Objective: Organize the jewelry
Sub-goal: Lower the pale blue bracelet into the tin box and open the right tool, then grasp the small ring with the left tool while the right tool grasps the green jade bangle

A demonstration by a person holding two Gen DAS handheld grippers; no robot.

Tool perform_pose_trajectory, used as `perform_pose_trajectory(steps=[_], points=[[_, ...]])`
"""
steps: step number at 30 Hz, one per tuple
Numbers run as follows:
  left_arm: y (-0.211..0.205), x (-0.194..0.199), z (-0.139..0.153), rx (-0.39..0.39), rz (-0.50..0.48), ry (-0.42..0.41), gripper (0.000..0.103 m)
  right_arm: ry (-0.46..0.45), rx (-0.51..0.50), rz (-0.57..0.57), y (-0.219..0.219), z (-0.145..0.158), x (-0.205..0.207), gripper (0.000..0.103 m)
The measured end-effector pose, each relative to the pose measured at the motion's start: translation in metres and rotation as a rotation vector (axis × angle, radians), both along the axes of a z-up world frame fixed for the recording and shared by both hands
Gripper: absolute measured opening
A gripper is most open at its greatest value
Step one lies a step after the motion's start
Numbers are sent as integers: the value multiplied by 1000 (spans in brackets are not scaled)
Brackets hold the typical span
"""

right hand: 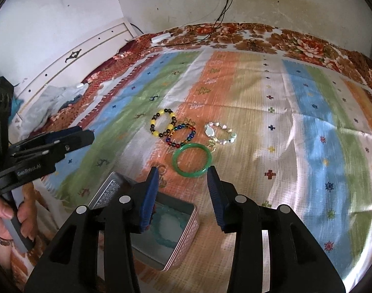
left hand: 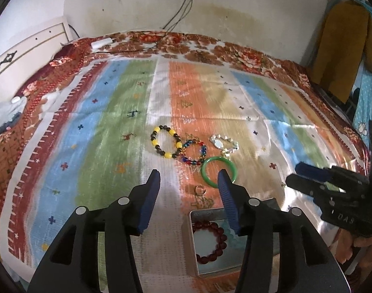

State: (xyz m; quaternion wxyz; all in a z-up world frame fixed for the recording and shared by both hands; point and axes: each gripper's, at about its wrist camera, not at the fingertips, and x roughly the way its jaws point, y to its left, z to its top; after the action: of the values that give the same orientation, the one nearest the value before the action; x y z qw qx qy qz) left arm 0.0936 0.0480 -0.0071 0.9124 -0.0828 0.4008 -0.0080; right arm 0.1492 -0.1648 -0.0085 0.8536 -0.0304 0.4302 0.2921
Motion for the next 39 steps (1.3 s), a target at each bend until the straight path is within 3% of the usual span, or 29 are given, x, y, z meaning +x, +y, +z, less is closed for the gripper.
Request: perform_pose_trajectory(steps=[9, 13, 28, 39], points=[[-10, 15, -7, 43, -52, 47, 53, 43, -20, 2, 4, -5, 23, 41], [-5, 28, -12, -28, -68, 98, 54, 86, -29, 3, 5, -14, 35, 41], [-11, 59, -42, -122, -175, 294, 59, 261, -25, -22, 6, -46, 74, 41], [-18, 78, -61, -85, -216, 383, 59, 335, -34, -23, 14, -64, 96, 41]])
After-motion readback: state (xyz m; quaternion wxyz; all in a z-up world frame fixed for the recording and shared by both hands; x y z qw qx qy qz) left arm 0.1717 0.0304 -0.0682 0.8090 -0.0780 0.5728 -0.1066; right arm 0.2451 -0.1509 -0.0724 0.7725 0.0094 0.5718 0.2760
